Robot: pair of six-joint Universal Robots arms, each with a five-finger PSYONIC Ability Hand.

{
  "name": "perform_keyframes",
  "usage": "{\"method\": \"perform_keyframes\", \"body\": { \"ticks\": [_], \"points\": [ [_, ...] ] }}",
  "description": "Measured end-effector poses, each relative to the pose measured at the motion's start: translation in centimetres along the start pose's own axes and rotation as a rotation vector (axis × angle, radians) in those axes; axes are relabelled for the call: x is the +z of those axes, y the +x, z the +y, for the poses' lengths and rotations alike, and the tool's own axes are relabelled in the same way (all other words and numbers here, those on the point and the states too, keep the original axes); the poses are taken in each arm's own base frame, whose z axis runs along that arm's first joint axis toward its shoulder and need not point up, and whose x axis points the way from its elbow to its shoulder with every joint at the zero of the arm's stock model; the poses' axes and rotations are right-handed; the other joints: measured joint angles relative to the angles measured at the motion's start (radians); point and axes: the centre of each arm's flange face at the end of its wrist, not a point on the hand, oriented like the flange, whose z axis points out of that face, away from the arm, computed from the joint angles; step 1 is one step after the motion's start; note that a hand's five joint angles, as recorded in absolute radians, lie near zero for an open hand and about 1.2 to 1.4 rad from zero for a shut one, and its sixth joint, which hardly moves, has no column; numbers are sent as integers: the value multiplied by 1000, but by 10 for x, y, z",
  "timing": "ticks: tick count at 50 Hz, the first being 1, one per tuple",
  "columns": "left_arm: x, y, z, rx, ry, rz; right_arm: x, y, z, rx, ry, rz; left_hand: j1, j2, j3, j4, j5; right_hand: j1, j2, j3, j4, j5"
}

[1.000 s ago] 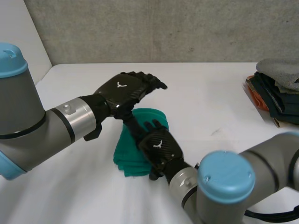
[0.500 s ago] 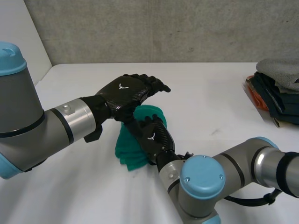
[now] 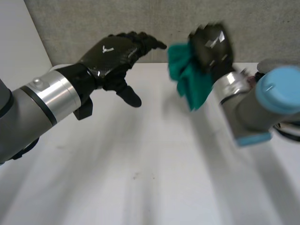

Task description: Fold the laundry.

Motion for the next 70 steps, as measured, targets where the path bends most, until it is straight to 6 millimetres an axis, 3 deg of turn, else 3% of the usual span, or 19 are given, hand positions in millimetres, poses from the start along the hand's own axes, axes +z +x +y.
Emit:
{"method": "perform_keyframes", "body": {
  "ticks": [4, 9, 10, 13, 14, 17, 18, 23, 27, 31, 35, 39, 45, 52, 58, 67, 68, 70],
  "points": [
    [-1, 1, -10, -20, 46, -2, 35, 86, -11, 19, 150, 144, 0, 0, 0, 0, 0, 0, 0, 0, 0, 0],
    [-1, 3, -11, -31, 56, 5, 47, 192, -4, 30, 280, 310, 0, 0, 0, 0, 0, 0, 0, 0, 0, 0],
    [-2, 4, -10, -34, 53, 7, 45, 223, 7, 32, 304, 351, 0, 0, 0, 0, 0, 0, 0, 0, 0, 1],
    [-2, 6, -8, -37, 46, 10, 38, 263, 33, 31, 319, 393, 0, 0, 0, 0, 0, 0, 0, 0, 0, 11],
    [-2, 6, -6, -39, 40, 13, 32, 282, 53, 29, 316, 400, 0, 0, 0, 0, 0, 0, 0, 0, 0, 11],
    [-2, 8, -1, -43, 28, 17, 19, 305, 94, 26, 278, 379, 0, 0, 0, 0, 0, 0, 0, 2, 0, 11],
    [-1, 8, 0, -44, 23, 18, 11, 311, 118, 29, 240, 351, 0, 0, 0, 0, 0, 0, 5, 5, 0, 11],
    [1, 10, 9, -53, 1, 25, -24, 310, 199, 82, 67, 243, 0, 0, 0, 0, 0, 0, 9, 11, 0, 11],
    [3, 12, 15, -63, -17, 33, -49, 298, 240, 140, -40, 194, 0, 1, 0, 0, 1, 0, 9, 11, 1, 19],
    [6, 15, 21, -71, -31, 45, -65, 293, 258, 171, -96, 183, 0, 8, 7, 6, 21, 0, 9, 11, 1, 38],
    [7, 18, 24, -76, -39, 54, -78, 295, 264, 184, -127, 173, 0, 9, 9, 9, 25, 0, 10, 11, 4, 45],
    [7, 19, 25, -77, -41, 56, -79, 299, 258, 181, -124, 158, 0, 9, 9, 9, 25, 0, 9, 11, 4, 45],
    [7, 19, 24, -77, -41, 56, -72, 310, 238, 179, -90, 154, 0, 9, 10, 9, 25, 0, 9, 11, 4, 45],
    [7, 19, 23, -77, -38, 54, -67, 337, 214, 267, -9, 183, 0, 9, 9, 9, 25, 0, 9, 11, 4, 45],
    [6, 19, 23, -78, -37, 55, -75, 340, 224, 302, 3, 171, 0, 9, 10, 9, 25, 0, 9, 11, 4, 45],
    [6, 20, 22, -79, -35, 55, -93, 322, 247, 319, -69, 83, 0, 9, 9, 9, 25, 0, 9, 11, 4, 45],
    [6, 20, 22, -80, -35, 55, -94, 322, 247, 320, -73, 82, 0, 9, 9, 9, 25, -38, -38, -38, -30, 13],
    [6, 21, 22, -80, -34, 57, -98, 325, 244, 326, -85, 91, 0, 9, 9, 9, 25, -372, -394, -382, -369, -335]
  ]
}}
